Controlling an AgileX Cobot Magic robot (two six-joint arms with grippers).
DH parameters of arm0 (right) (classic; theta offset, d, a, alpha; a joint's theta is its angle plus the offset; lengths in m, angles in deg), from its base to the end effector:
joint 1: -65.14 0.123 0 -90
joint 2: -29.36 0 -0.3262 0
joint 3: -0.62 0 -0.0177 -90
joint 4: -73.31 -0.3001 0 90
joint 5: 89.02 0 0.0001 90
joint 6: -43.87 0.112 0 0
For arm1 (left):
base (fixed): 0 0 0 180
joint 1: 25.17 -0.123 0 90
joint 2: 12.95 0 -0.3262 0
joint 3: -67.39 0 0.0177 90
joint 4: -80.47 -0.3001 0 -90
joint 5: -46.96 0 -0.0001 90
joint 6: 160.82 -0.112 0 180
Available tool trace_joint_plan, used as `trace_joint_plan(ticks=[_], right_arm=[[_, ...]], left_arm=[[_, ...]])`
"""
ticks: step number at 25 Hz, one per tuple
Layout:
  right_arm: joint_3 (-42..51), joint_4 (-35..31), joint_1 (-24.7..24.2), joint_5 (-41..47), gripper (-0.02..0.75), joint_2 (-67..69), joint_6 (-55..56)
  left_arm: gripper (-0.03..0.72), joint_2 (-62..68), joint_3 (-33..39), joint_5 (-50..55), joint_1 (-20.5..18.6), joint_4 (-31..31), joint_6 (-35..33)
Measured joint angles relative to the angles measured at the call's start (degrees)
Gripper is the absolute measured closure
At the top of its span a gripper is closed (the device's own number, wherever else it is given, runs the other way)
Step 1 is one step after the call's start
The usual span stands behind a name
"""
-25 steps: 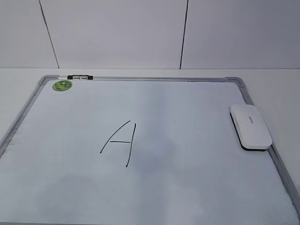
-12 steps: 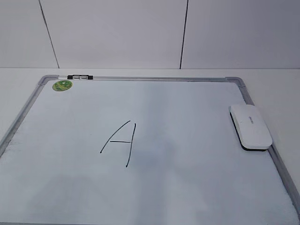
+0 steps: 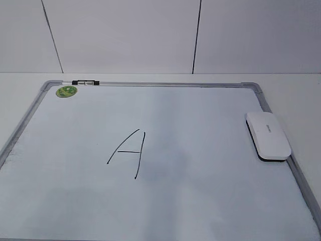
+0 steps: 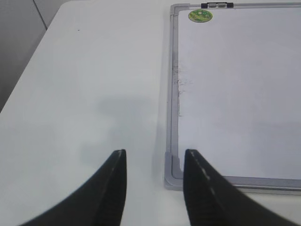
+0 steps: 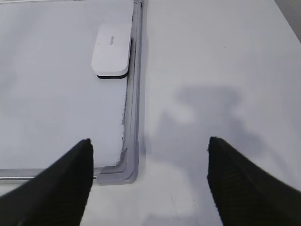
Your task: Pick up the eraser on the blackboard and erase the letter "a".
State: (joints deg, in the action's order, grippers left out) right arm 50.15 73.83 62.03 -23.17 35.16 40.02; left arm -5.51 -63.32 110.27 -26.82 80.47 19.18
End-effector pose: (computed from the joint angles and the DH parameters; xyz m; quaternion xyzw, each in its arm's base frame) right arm 0.0079 -0.0014 0.2832 -0.0052 0.8711 -0.0343 0.4899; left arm 0.0146 0.0004 0.2885 -0.0125 0.8661 0.0072 0.4996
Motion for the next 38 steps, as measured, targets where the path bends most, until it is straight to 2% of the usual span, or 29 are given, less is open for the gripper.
trace_joint_plan(ticks=[38], right_arm=[[0.0,0.0,-0.44,0.0,0.158,0.0,0.0]], left_arm=[[0.381,0.0,0.0,0.0,0.0,0.0,0.0]])
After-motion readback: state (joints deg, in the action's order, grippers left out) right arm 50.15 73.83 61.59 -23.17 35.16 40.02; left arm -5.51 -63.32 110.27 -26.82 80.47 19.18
